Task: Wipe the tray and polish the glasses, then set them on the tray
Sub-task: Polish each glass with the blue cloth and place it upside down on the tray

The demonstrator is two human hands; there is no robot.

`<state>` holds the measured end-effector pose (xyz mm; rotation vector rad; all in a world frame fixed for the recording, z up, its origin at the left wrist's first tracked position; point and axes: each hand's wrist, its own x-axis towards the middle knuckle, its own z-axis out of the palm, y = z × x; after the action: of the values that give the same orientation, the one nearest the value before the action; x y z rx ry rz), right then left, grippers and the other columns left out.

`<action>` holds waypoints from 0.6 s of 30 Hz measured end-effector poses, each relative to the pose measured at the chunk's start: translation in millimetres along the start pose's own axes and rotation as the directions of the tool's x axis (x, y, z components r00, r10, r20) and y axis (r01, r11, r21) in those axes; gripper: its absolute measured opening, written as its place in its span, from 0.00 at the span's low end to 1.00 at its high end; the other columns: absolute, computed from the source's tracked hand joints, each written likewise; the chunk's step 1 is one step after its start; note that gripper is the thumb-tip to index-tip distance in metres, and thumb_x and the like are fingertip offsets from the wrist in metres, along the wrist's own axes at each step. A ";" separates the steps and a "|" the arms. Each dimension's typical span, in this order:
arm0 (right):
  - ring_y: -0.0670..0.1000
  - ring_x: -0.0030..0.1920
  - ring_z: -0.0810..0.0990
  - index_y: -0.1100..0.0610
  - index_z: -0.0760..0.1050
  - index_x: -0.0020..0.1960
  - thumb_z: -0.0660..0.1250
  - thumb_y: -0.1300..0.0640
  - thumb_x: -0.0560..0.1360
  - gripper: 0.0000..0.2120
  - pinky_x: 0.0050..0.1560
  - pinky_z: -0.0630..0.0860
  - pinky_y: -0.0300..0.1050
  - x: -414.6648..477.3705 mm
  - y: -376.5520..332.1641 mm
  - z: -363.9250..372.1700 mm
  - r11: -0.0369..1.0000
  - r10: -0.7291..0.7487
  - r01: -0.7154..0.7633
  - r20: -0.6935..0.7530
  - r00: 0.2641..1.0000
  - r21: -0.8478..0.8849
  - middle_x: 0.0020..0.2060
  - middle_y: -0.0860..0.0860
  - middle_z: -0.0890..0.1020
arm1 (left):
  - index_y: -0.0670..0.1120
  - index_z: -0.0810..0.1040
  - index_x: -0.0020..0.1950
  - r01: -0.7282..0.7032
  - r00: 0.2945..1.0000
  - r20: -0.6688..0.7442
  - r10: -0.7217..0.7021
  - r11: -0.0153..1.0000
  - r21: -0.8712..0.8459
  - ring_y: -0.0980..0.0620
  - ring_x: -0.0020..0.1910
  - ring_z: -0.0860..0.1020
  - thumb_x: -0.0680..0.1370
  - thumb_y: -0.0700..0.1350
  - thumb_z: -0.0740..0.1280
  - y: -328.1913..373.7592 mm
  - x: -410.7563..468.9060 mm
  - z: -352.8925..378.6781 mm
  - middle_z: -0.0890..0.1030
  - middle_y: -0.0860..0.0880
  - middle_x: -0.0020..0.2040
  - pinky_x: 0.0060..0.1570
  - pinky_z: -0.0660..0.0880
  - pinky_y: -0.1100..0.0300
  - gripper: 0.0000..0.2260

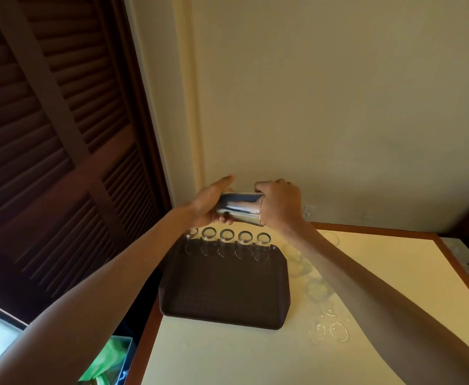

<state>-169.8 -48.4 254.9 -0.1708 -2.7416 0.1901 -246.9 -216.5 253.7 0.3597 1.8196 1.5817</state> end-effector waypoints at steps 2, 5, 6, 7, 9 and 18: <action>0.55 0.35 0.79 0.54 0.81 0.45 0.68 0.64 0.71 0.07 0.35 0.70 0.42 -1.0 -4.4 -12.0 0.993 -0.094 0.088 -0.075 0.993 -0.079 0.33 0.52 0.82 | 0.33 0.75 0.64 0.064 0.997 -0.052 -0.064 0.998 -0.001 0.48 0.27 0.76 0.86 0.59 0.58 2.5 2.1 2.1 0.81 0.42 0.37 0.22 0.71 0.63 0.28; 0.56 0.42 0.81 0.55 0.81 0.47 0.71 0.65 0.69 0.09 0.40 0.75 0.45 2.6 3.1 3.4 1.000 -0.005 0.004 -0.019 1.000 -0.023 0.39 0.53 0.84 | 0.32 0.77 0.60 -0.019 0.985 -0.167 0.036 0.995 0.102 0.49 0.26 0.76 0.87 0.57 0.58 4.2 3.8 8.2 0.80 0.40 0.37 0.21 0.70 0.62 0.26; 0.57 0.45 0.82 0.57 0.82 0.49 0.74 0.66 0.68 0.11 0.44 0.76 0.46 3.7 4.9 10.6 0.996 0.058 -0.060 0.029 0.998 0.072 0.43 0.54 0.85 | 0.32 0.77 0.58 -0.075 0.976 -0.192 0.100 0.989 0.131 0.49 0.26 0.76 0.87 0.56 0.58 4.2 3.0 10.0 0.80 0.40 0.37 0.22 0.71 0.62 0.26; 0.56 0.47 0.83 0.60 0.82 0.52 0.76 0.65 0.69 0.12 0.45 0.78 0.46 3.6 5.7 17.7 0.964 0.124 -0.146 0.106 0.987 0.224 0.46 0.54 0.85 | 0.32 0.78 0.56 -0.144 0.960 -0.216 0.180 0.974 0.172 0.50 0.25 0.76 0.87 0.56 0.57 4.0 2.0 11.3 0.79 0.41 0.36 0.23 0.71 0.62 0.25; 0.48 0.35 0.83 0.57 0.81 0.50 0.76 0.53 0.74 0.09 0.35 0.79 0.41 5.0 2.6 26.3 0.715 0.190 -0.399 0.389 0.901 0.574 0.37 0.49 0.85 | 0.34 0.79 0.52 -0.291 0.895 -0.249 0.369 0.908 0.300 0.51 0.24 0.77 0.87 0.55 0.57 3.8 -1.2 14.6 0.79 0.42 0.33 0.23 0.71 0.62 0.24; 0.56 0.47 0.83 0.57 0.84 0.53 0.72 0.65 0.70 0.12 0.40 0.76 0.42 3.4 -2.6 1.5 0.987 0.125 -0.132 0.081 0.989 0.091 0.45 0.54 0.85 | 0.35 0.76 0.64 -0.169 0.983 -0.078 0.167 0.985 -0.027 0.47 0.35 0.82 0.85 0.63 0.57 -1.3 -3.2 3.3 0.81 0.36 0.49 0.28 0.77 0.61 0.30</action>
<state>-173.7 -50.6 255.1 -0.3202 -2.7896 0.3701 -242.2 -216.2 253.4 0.4541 1.8583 1.7604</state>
